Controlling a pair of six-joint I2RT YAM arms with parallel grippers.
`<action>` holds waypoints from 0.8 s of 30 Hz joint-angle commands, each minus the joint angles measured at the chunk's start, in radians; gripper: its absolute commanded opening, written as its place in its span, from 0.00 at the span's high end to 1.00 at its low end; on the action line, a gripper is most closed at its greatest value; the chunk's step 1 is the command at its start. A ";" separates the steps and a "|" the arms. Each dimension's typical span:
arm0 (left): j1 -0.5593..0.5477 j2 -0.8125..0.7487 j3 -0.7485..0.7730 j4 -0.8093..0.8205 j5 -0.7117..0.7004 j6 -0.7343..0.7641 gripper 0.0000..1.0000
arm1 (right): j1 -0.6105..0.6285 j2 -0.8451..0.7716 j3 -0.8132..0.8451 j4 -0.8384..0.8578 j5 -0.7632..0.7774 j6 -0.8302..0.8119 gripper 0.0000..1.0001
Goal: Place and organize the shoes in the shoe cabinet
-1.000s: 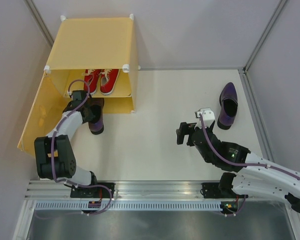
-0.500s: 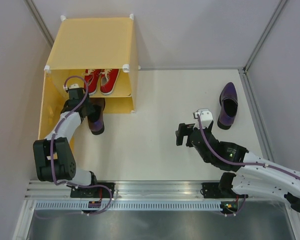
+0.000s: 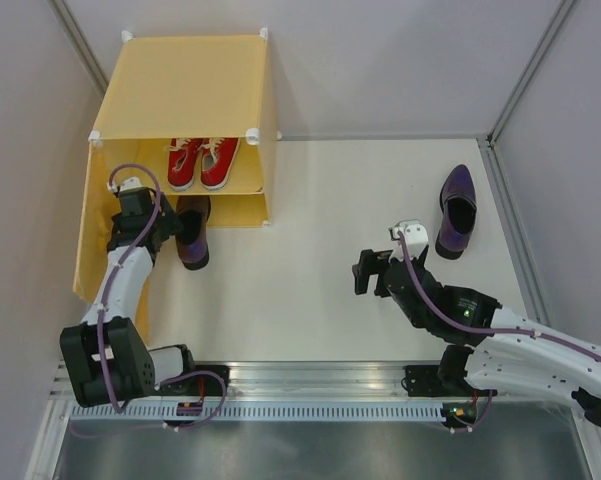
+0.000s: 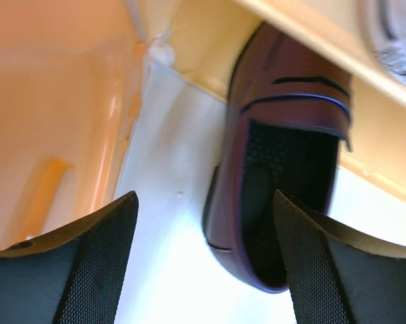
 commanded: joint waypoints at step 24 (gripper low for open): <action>-0.105 -0.150 -0.164 0.006 0.174 -0.060 0.00 | -0.003 0.004 -0.046 0.068 -0.034 0.002 0.03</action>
